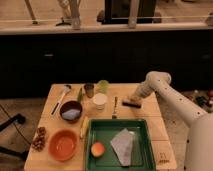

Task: Place eraser in red bowl

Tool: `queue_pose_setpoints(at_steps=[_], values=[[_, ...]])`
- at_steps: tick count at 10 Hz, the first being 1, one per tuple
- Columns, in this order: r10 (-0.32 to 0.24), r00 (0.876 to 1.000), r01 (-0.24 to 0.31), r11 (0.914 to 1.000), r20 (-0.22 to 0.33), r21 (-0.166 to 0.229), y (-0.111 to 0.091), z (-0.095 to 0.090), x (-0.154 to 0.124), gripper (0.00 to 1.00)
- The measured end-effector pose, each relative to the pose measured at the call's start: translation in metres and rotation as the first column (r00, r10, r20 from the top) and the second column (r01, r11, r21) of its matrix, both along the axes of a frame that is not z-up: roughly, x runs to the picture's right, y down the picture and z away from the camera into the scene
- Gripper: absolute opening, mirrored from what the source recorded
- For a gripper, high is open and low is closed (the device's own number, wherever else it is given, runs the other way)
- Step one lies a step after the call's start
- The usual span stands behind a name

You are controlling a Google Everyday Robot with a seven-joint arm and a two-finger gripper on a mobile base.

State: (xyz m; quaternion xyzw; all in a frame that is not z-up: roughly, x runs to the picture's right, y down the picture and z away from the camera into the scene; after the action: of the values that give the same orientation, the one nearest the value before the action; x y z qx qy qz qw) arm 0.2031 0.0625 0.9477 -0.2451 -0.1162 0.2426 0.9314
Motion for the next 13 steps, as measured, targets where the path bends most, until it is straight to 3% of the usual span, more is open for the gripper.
queue_pose_setpoints(at_steps=[6, 10, 13], values=[[-0.005, 1.000, 0.005, 1.0000, -0.008, -0.008, 0.004, 0.000, 0.006, 0.80], [-0.009, 1.000, 0.009, 0.9999, 0.013, 0.012, -0.009, -0.023, 0.006, 0.80], [-0.013, 0.999, 0.014, 0.9998, 0.031, -0.013, 0.005, -0.014, 0.004, 0.80]])
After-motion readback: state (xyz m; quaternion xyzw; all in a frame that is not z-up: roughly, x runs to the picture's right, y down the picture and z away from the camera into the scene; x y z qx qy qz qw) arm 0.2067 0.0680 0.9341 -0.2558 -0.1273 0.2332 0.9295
